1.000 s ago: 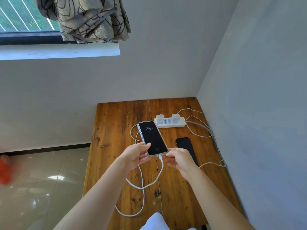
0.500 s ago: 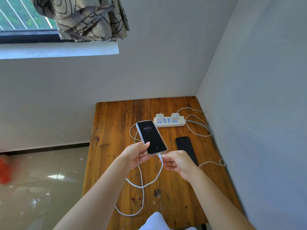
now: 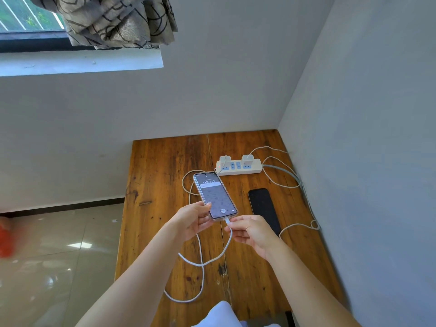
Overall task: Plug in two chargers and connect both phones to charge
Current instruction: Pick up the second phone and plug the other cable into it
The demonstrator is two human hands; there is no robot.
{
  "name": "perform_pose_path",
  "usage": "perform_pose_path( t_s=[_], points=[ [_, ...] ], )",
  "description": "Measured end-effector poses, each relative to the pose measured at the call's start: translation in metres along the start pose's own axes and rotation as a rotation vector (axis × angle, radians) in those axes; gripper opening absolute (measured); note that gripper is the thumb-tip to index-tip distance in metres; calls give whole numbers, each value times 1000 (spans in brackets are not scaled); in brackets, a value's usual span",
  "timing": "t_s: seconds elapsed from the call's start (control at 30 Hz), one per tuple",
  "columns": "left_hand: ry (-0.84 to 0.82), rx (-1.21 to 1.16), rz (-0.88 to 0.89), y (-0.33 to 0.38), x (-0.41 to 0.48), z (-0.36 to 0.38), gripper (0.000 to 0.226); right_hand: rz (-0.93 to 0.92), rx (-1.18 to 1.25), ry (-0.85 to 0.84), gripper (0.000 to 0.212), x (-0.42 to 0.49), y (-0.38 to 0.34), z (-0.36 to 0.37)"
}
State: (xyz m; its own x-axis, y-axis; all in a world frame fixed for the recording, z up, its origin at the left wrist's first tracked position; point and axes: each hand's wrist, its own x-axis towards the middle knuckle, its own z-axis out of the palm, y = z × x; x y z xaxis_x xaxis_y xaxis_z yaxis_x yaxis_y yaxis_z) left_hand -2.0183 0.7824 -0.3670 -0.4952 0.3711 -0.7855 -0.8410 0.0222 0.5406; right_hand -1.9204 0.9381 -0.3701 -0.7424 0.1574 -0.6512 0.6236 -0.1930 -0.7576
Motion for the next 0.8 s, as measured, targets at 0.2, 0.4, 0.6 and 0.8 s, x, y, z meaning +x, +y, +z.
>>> perform_pose_path(
  t_s=[0.2,0.4,0.6,0.8],
  points=[
    [-49,52,-64,-15,15,-1,30,90,-15,44,11,5,20,-6],
    [-58,107,-143,-34,32,0,25,190,-33,87,11,10,41,-11],
    [-31,125,-195,-51,43,-7,14,273,-44,103,12,13,57,-9],
    [-11,140,-203,-55,52,-13,14,297,-38,106,14,18,63,-6]
  ],
)
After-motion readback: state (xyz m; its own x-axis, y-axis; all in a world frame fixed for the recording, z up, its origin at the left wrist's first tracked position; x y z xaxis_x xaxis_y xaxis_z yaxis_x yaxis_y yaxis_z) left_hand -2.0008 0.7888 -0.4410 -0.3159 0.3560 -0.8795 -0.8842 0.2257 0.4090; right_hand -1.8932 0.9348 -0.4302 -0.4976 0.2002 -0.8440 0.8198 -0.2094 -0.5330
